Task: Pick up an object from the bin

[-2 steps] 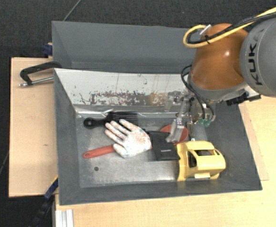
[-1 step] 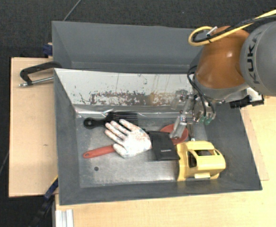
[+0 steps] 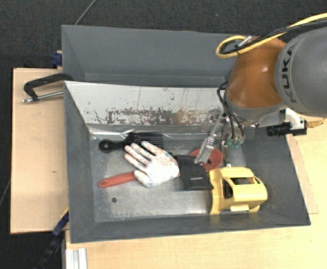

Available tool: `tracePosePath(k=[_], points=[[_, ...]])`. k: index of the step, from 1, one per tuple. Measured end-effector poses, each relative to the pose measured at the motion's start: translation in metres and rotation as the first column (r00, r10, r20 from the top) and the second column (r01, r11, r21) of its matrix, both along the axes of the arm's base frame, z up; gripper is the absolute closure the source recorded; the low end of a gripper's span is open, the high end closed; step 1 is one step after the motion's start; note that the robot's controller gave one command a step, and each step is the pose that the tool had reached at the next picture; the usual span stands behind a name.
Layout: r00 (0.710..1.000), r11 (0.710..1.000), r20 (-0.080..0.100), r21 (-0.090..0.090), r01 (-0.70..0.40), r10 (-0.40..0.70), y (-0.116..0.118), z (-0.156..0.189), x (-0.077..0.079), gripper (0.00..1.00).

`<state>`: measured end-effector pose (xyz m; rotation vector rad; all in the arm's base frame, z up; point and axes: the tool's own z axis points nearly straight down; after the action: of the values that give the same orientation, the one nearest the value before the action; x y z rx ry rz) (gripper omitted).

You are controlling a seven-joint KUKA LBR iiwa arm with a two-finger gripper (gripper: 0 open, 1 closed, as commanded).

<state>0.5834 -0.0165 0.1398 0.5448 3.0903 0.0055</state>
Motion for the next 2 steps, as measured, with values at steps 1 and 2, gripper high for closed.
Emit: tracePosePath(k=[1,2], points=[[0.997,0.997,0.003,0.001,-0.071,0.071,-0.0112,-0.0712,0.0032,0.0],[0.995,0.995,0.011,-0.001,0.096,-0.096,-0.0116,-0.0668,0.0001,1.0]])
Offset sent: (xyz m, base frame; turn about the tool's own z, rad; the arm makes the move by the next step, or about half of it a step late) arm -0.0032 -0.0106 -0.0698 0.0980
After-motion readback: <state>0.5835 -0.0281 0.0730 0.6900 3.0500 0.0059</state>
